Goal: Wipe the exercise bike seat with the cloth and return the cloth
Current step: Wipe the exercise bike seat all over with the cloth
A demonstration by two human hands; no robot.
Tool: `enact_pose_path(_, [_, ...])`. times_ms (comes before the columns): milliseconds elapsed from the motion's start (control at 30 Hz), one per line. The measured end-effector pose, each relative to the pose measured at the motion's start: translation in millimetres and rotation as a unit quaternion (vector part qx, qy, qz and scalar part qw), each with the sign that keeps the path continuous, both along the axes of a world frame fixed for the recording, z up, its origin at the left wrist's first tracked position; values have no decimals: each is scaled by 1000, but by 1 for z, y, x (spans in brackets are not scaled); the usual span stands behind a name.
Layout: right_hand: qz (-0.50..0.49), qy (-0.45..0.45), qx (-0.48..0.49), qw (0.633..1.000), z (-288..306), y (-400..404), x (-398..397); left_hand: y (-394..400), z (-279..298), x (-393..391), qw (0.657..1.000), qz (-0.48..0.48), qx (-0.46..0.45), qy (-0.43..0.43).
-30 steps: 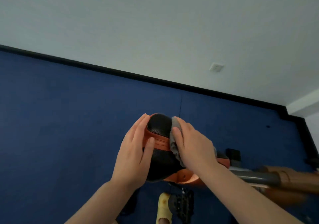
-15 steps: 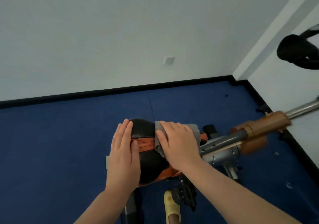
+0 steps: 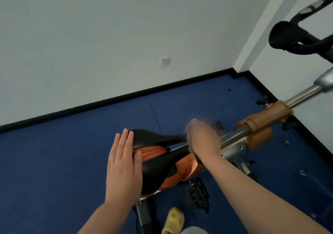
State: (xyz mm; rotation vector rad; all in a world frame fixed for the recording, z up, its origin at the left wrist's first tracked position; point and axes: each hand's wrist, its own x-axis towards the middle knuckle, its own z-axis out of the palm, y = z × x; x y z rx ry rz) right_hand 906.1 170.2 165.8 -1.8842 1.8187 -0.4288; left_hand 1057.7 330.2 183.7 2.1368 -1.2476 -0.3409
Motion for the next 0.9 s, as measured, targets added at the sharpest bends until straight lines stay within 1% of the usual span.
enact_pose_path(67, [-70,-89,-6,994,-3,9,0,-5,3,5,995,-66,34,-73])
enact_pose_path(133, [-74,-163,-28,983,-7,31,-1,-11,7,11,985,-122,60,-111])
enact_pose_path(167, [-69,-179,-34,981,-8,42,1,-14,9,14,981,-141,69,-117])
enact_pose_path(233, [-81,-184,-20,979,-10,55,8,-22,13,22,973,-176,83,-127])
enact_pose_path(333, [-138,-206,22,968,-5,43,20,-38,21,41,960,-230,92,-133])
enact_pose_path(433, [-184,-270,40,944,-2,30,17,-56,25,57,941,-295,111,-121])
enact_pose_path(533, [-229,-329,63,914,-5,40,22,-65,24,65,927,-336,120,-118])
enact_pose_path(633, [-284,-320,47,903,-6,64,48,-65,22,69,914,-368,104,-132])
enact_pose_path(767, [-341,-366,56,864,-4,75,65,-68,21,75,902,-402,85,-134])
enact_pose_path(833, [-371,-365,80,850,-3,68,59,-74,21,79,889,-430,82,-134])
enact_pose_path(900, [-398,-381,119,826,0,64,54,-81,21,80,875,-460,79,-127])
